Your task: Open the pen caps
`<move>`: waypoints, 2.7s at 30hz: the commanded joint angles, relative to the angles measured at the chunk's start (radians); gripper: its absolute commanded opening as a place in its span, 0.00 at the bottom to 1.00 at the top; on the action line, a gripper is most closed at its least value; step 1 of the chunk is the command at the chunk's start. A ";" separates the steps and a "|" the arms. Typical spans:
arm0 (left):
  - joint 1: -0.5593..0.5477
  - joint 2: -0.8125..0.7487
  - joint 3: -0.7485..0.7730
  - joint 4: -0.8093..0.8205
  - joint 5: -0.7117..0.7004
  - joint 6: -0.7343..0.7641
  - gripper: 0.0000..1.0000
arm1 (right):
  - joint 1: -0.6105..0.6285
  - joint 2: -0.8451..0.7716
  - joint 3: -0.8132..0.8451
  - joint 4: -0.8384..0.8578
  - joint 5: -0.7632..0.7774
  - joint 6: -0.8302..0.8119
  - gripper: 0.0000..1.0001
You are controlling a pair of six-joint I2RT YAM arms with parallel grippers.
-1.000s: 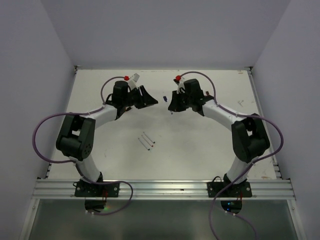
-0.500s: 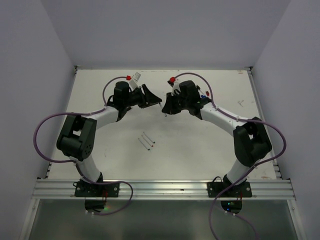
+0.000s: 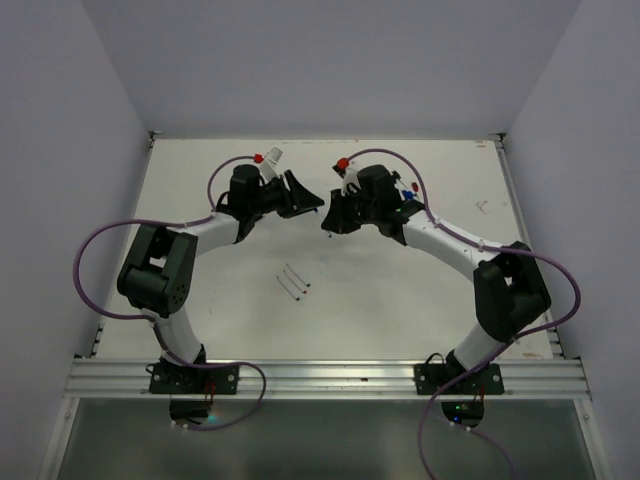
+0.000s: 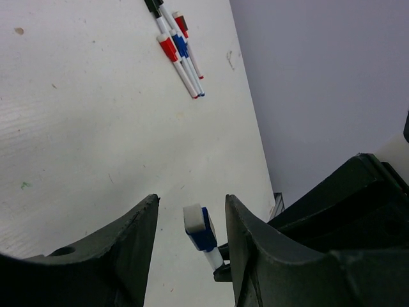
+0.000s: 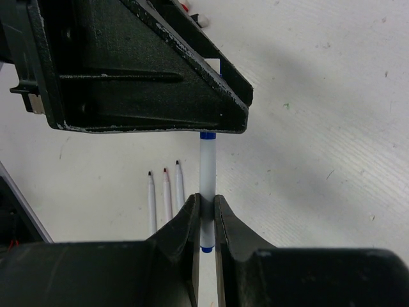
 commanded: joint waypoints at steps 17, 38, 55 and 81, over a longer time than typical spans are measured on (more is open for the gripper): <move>-0.003 -0.008 -0.028 0.166 0.085 -0.114 0.14 | 0.017 -0.023 0.007 0.028 0.050 -0.002 0.00; 0.025 -0.066 -0.051 0.174 0.067 -0.168 0.00 | 0.007 0.054 0.001 0.162 -0.119 0.071 0.00; 0.029 -0.054 0.174 -0.434 -0.440 0.021 0.00 | 0.338 0.094 0.004 -0.015 0.900 -0.151 0.00; 0.189 -0.192 -0.133 0.126 -0.041 -0.100 0.00 | 0.034 0.130 -0.223 0.571 -0.383 0.309 0.00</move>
